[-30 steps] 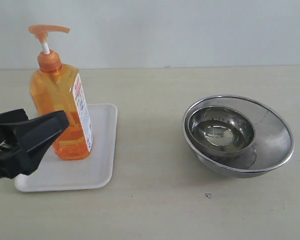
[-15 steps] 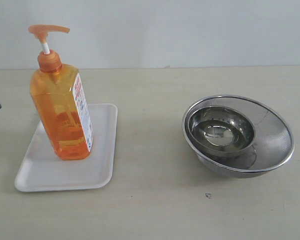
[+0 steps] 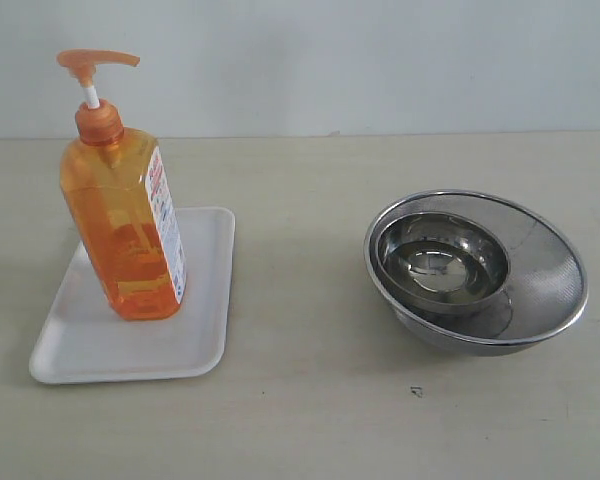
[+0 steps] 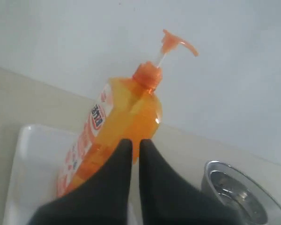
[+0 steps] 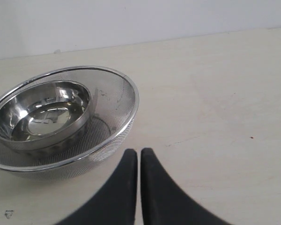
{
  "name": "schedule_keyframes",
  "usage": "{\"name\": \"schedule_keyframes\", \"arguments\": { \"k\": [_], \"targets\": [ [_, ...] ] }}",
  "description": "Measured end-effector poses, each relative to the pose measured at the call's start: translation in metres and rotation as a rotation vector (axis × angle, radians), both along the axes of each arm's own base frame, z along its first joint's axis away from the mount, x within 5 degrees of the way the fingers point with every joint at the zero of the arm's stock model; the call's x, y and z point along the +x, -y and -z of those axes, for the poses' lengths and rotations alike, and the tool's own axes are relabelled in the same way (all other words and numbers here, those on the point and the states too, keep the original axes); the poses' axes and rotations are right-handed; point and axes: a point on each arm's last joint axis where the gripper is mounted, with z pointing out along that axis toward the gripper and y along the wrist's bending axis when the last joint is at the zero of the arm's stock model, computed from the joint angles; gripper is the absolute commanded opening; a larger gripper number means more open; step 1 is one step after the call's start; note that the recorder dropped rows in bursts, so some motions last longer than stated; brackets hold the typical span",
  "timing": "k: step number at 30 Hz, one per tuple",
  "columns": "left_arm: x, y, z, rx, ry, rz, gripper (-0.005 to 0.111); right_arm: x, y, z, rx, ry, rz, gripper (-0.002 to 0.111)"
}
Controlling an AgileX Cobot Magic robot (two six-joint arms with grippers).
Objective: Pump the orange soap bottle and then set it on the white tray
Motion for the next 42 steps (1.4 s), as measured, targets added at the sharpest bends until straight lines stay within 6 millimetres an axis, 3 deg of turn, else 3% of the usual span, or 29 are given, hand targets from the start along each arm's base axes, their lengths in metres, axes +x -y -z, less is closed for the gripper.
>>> {"name": "schedule_keyframes", "arguments": {
  "k": [10, 28, 36, 42],
  "targets": [
    [-0.013, -0.003, 0.006, 0.075, 0.053, -0.02, 0.005, 0.0, 0.0, 0.0, 0.0, 0.0, 0.0, 0.0],
    [-0.014, -0.003, 0.007, 0.21, 0.078, -0.02, 0.005, 0.0, 0.0, 0.0, 0.0, 0.0, 0.0, 0.0],
    [-0.013, -0.004, 0.011, 0.389, 0.112, -0.027, 0.005, 0.0, 0.0, 0.0, 0.0, 0.0, 0.0, 0.0],
    [-0.013, -0.007, 0.019, 0.419, 0.023, -0.041, 0.005, 0.0, 0.0, 0.0, 0.0, 0.0, 0.0, 0.0]
  ]
}}
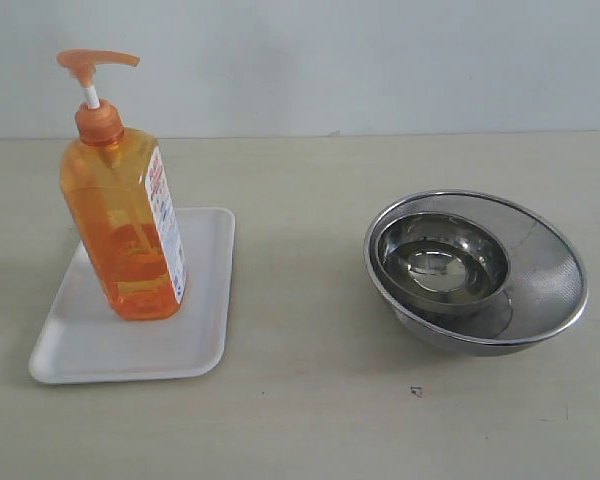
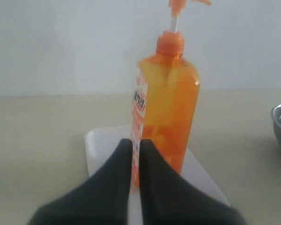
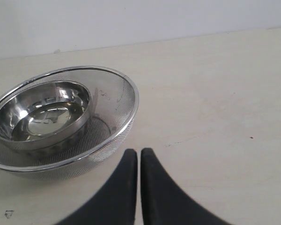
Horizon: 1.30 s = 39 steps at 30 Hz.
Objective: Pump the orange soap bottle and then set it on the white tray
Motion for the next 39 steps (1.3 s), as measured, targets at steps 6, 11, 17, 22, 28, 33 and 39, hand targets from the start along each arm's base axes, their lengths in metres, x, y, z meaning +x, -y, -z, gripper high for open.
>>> {"name": "schedule_keyframes", "arguments": {
  "k": [6, 11, 17, 22, 28, 33, 39],
  "targets": [
    [-0.002, -0.003, 0.013, 0.01, -0.149, -0.031, 0.005, 0.0, 0.0, 0.0, 0.0, 0.0, 0.0, 0.0],
    [-0.002, -0.003, 0.014, 0.01, -0.158, -0.035, 0.005, 0.0, 0.0, 0.0, 0.0, 0.0, 0.0, 0.0],
    [-0.002, -0.004, 0.014, 0.021, -0.156, -0.039, 0.005, 0.0, 0.0, 0.0, 0.0, 0.0, 0.0, 0.0],
    [-0.002, -0.006, 0.014, 0.023, -0.156, -0.073, 0.005, 0.0, 0.0, 0.0, 0.0, 0.0, 0.0, 0.0],
    [-0.002, -0.007, 0.014, 0.023, -0.156, -0.092, 0.005, 0.0, 0.0, 0.0, 0.0, 0.0, 0.0, 0.0],
    [-0.002, -0.007, 0.014, 0.023, -0.156, -0.092, 0.005, 0.0, 0.0, 0.0, 0.0, 0.0, 0.0, 0.0],
    [-0.002, -0.007, 0.014, 0.023, -0.156, -0.092, 0.005, 0.0, 0.0, 0.0, 0.0, 0.0, 0.0, 0.0]
  ]
}}
